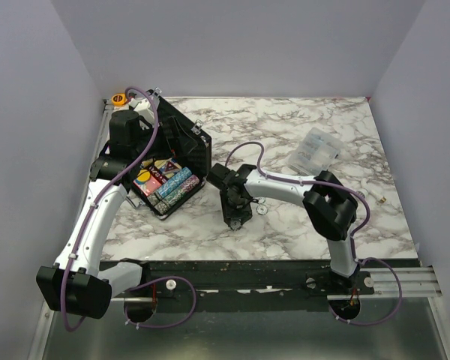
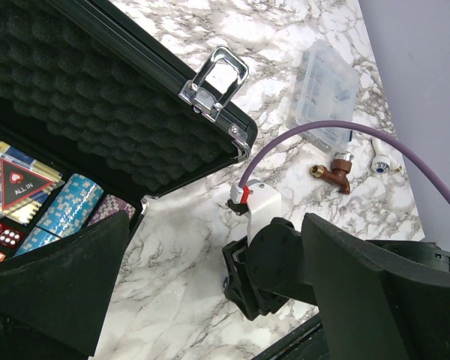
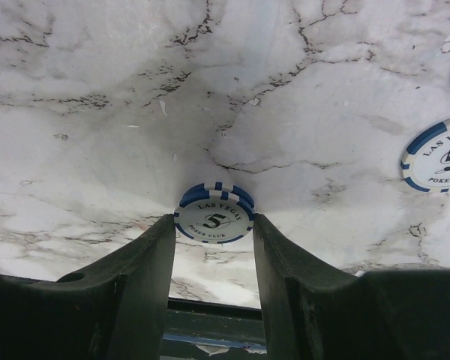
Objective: Pack up texas hold em set
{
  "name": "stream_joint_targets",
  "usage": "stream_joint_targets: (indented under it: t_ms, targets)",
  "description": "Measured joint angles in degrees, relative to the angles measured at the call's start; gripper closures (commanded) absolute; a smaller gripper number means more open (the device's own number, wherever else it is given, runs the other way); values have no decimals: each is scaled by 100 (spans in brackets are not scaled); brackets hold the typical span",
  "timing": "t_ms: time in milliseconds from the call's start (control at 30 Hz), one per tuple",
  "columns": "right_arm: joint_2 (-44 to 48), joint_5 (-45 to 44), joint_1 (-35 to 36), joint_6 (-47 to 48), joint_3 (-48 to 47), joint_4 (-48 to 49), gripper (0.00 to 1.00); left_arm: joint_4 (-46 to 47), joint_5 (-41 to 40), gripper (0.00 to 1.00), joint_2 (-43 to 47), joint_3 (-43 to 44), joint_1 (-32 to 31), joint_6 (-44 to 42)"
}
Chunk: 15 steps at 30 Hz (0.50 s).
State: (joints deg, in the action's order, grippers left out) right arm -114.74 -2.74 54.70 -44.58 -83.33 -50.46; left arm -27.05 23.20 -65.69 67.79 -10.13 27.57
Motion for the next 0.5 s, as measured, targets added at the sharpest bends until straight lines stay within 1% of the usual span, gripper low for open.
stream_joint_targets:
  t_ms: [133, 233, 333, 367, 433, 500]
  targets:
    - [0, 31, 26, -7, 26, 0, 44, 0, 2, 4, 0, 0, 0, 2]
    - [0, 28, 37, -26, 26, 2, 33, 2, 2, 4, -2, 0, 0, 7]
    - [17, 15, 37, -44, 26, 0, 18, 0, 2, 4, 0, 0, 0, 9]
    - [46, -15, 37, -44, 26, -2, 15, 0, 2, 4, 0, 0, 0, 9]
    - [168, -153, 37, -46, 26, -13, 13, 2, 2, 4, 0, 0, -2, 11]
    - [380, -330, 17, -48, 28, -15, 6, 2, 2, 4, 0, 0, -2, 11]
